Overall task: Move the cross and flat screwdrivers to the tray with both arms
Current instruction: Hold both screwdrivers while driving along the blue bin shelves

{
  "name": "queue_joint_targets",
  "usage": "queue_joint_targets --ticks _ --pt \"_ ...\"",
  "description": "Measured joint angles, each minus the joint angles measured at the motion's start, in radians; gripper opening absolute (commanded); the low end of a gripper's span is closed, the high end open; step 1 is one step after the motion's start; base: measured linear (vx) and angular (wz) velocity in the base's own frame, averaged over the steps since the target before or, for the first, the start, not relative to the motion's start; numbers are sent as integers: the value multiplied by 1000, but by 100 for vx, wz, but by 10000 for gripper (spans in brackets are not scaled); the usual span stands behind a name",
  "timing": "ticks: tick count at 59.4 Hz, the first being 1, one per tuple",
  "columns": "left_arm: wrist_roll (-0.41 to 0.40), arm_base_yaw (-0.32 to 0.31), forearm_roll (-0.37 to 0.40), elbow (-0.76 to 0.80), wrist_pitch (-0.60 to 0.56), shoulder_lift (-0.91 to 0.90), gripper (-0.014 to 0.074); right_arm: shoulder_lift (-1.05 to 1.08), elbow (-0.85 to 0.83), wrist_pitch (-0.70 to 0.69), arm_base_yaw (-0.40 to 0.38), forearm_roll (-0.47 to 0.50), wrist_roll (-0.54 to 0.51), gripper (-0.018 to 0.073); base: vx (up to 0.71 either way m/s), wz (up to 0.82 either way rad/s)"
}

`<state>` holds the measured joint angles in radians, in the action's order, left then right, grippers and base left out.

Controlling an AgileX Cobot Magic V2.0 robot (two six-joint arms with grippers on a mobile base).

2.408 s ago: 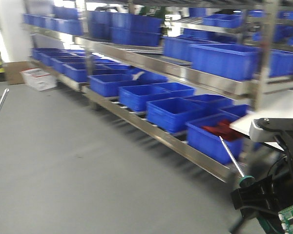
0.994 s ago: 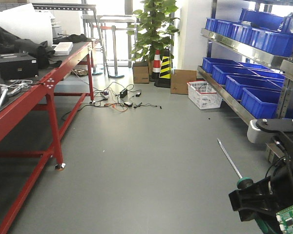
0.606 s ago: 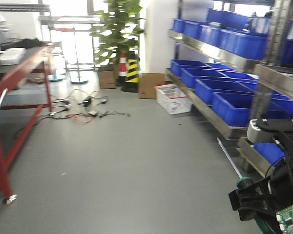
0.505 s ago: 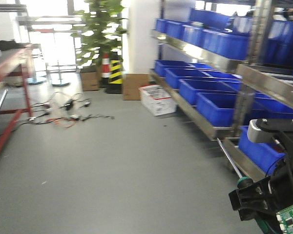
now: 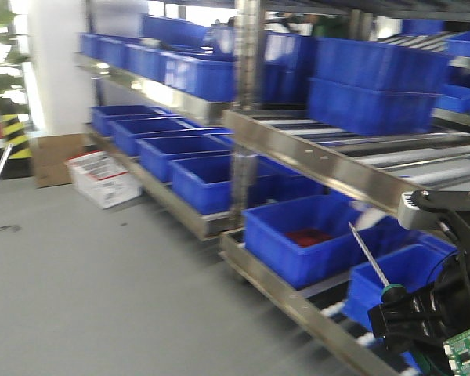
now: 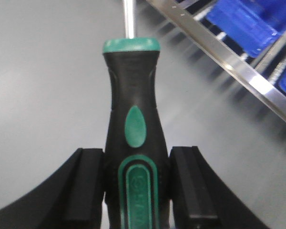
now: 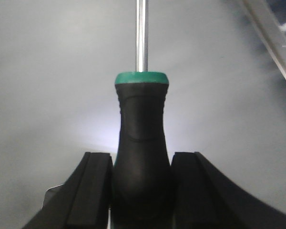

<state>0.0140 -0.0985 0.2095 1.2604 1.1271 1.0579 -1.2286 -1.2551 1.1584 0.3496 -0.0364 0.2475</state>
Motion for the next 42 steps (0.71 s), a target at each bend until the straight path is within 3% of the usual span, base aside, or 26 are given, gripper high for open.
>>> queue_joint_targets --ticks 42 --pt "0 0 2 0 0 0 -1 0 0 4 0 -3 0 -9 30 -85"
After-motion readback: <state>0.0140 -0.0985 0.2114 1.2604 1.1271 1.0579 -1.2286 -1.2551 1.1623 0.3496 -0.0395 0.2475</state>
